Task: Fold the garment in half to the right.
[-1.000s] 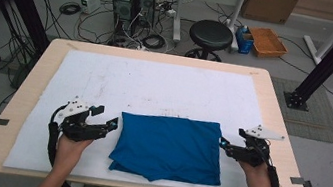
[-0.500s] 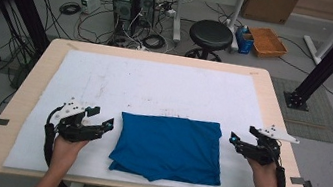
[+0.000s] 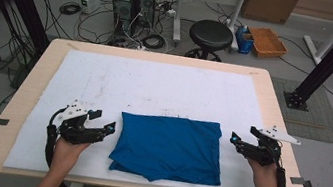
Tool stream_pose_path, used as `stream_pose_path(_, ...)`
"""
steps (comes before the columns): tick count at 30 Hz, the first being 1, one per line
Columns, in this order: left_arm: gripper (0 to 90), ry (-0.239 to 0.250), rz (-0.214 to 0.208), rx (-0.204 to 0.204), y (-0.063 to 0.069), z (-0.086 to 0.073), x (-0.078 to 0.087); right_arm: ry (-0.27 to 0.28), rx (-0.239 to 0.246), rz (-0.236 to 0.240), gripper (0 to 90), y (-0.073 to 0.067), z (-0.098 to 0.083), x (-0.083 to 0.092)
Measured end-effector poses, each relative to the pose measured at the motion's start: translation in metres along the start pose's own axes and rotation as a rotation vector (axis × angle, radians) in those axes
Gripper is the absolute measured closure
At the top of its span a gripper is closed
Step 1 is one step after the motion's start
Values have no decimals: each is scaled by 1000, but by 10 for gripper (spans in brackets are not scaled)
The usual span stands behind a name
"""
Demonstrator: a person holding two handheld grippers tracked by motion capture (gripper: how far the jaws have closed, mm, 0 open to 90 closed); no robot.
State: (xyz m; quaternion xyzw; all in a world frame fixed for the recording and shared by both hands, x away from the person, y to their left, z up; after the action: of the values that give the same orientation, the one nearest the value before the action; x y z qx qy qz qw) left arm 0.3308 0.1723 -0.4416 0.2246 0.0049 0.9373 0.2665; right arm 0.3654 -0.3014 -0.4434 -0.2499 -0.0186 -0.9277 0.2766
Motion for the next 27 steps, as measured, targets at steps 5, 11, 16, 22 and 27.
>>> stream_pose_path(5,269,-73,-9,1,11,-8,-8,-6,14,9,211,-2,-1,0)
stream_pose_path(11,269,-205,-39,17,36,-28,-16,-8,17,19,210,-5,-2,-2)
stream_pose_path(16,274,-322,19,6,51,-49,-15,-18,38,38,211,-10,-3,-4)
stream_pose_path(22,376,-326,95,-48,58,-55,-4,-28,36,47,211,-13,-3,-6)
stream_pose_path(27,479,-329,106,-84,64,-58,3,-30,43,55,211,-16,-2,-7)
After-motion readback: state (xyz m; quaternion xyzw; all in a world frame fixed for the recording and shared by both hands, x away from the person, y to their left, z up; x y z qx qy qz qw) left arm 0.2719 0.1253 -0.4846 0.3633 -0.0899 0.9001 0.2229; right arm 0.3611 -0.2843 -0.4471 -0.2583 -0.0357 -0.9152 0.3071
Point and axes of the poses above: each handheld gripper's, and its own axes: x roughly backward along the jaws, z roughly out of its top, y roughly to its right, the point moved 6 cm from there along -x, roughly forward along the jaws, and after that the axes turned 6 degrees about z, right-handed, at the moved point
